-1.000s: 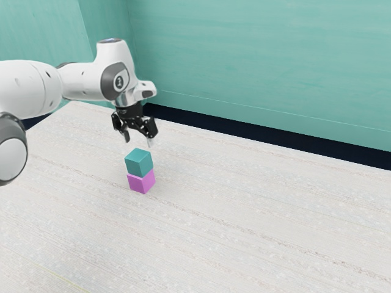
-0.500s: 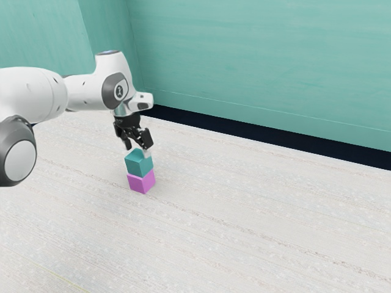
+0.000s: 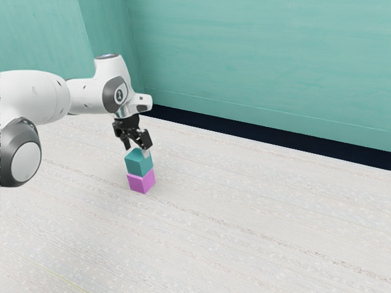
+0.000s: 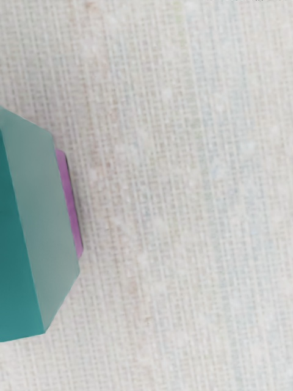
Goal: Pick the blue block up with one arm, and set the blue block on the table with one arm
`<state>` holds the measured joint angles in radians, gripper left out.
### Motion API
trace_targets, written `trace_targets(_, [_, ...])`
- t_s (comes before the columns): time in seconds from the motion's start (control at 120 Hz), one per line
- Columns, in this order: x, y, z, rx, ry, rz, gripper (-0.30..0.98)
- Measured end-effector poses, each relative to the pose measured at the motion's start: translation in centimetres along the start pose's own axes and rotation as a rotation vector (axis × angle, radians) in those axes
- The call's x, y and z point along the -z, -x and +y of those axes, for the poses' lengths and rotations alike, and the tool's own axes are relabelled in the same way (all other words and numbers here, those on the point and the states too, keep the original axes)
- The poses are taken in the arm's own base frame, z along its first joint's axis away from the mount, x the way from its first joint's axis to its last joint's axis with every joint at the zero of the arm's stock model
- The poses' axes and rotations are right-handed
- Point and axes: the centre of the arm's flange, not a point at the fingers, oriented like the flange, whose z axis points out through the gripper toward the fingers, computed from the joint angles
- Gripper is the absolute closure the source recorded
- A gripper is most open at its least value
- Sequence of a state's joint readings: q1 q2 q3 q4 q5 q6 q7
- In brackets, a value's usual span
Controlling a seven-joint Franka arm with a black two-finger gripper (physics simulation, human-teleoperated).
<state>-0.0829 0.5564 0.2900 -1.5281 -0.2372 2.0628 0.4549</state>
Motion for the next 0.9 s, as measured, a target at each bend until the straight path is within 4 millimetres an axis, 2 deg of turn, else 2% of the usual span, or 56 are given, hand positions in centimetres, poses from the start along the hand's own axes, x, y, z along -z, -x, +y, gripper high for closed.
trace_targets(0.342, [-2.8, -0.1, -0.1, 0.072, -0.004, -0.014, 0.0])
trace_targets(0.55, [-2.6, -0.3, 0.3, 0.089, -0.005, -0.006, 0.0])
trace_targets(0.9, [-3.0, 0.6, 0.8, 0.117, 0.005, -0.023, 0.0])
